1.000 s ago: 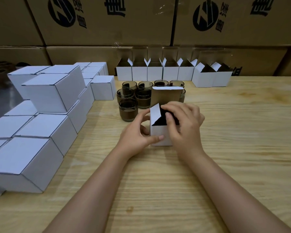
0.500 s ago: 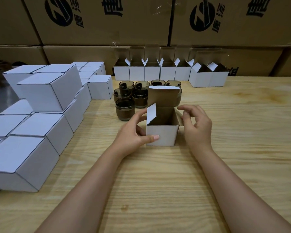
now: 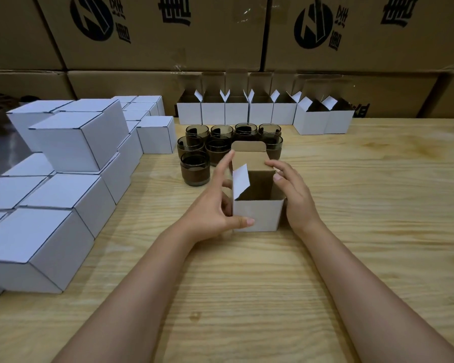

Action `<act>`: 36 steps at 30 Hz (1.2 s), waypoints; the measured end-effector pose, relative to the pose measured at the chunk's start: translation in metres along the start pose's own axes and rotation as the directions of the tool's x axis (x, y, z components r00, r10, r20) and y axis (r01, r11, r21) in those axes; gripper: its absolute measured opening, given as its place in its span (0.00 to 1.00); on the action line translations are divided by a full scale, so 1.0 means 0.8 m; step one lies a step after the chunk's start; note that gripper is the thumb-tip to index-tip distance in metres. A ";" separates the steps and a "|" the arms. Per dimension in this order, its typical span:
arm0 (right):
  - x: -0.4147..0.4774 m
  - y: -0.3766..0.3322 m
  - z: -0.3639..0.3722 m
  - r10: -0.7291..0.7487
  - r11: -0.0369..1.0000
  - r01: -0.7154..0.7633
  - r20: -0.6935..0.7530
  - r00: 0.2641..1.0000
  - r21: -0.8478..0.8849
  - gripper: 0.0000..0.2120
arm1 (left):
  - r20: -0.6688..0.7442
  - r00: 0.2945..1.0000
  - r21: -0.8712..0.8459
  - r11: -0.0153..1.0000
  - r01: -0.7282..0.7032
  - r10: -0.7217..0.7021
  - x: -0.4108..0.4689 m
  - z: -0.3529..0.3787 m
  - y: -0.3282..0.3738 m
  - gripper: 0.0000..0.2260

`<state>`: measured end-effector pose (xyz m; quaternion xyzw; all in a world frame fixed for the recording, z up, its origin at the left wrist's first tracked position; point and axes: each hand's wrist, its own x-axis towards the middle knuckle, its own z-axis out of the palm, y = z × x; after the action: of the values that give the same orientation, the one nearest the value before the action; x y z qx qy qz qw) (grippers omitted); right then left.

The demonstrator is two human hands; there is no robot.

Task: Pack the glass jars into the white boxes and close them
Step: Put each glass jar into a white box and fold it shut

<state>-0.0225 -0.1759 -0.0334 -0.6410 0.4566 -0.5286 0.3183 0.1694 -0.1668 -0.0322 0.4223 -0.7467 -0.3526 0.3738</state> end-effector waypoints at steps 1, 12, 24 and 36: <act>0.000 0.000 -0.001 -0.025 0.999 0.024 0.016 1.000 0.046 0.18 | 0.026 1.000 0.068 0.998 -0.015 0.014 0.001 -0.001 0.004 0.53; -0.001 0.000 -0.003 -0.001 0.998 0.003 -0.024 1.000 0.062 0.18 | -0.067 0.993 -0.009 0.996 0.094 -0.094 -0.007 0.000 0.002 0.42; 0.005 -0.018 -0.011 0.129 0.984 -0.126 0.010 0.992 -0.124 0.18 | -0.065 0.977 -0.110 0.975 0.195 -0.203 -0.002 -0.004 -0.006 0.42; 0.072 -0.130 0.107 -0.096 0.647 0.308 0.327 0.940 -0.698 0.15 | -0.110 0.987 -0.130 0.986 0.105 -0.120 0.006 -0.001 -0.018 0.44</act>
<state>0.0874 -0.1960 0.0609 -0.8250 0.5102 -0.2414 0.0267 0.1735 -0.1770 -0.0424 0.4600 -0.6752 -0.3932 0.4219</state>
